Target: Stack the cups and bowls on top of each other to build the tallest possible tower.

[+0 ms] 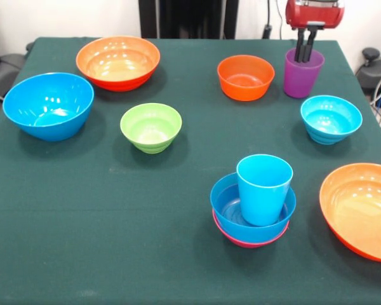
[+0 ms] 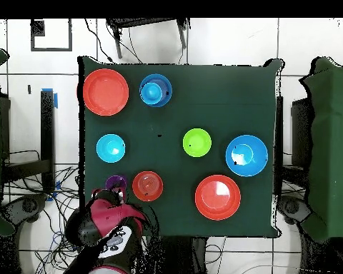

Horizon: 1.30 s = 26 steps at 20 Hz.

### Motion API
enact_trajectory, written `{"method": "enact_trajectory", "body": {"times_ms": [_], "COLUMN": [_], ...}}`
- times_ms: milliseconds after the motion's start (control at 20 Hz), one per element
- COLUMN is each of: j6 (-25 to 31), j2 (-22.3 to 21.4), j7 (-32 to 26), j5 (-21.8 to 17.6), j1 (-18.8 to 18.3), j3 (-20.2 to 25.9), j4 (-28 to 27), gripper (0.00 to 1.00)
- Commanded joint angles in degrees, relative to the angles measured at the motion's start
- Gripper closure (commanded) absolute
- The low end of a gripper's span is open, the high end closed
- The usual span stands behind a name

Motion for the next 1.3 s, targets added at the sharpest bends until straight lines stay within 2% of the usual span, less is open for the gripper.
{"method": "enact_trajectory", "body": {"times_ms": [50, 800, 950, 1300], "j6": [-1.2, -2.7, -3.1, -7.1], "j2": [2.7, 4.6, 5.0, 5.7], "j7": [9.7, 9.9, 9.7, 11.3], "j5": [3.4, 5.1, 4.6, 5.4], "j1": [0.9, 2.7, 2.2, 3.2], "j3": [3.3, 2.3, 2.6, 1.2], "j4": [-5.0, -6.2, -6.3, -5.5], "gripper": [1.00, 1.00, 1.00, 1.00]}}
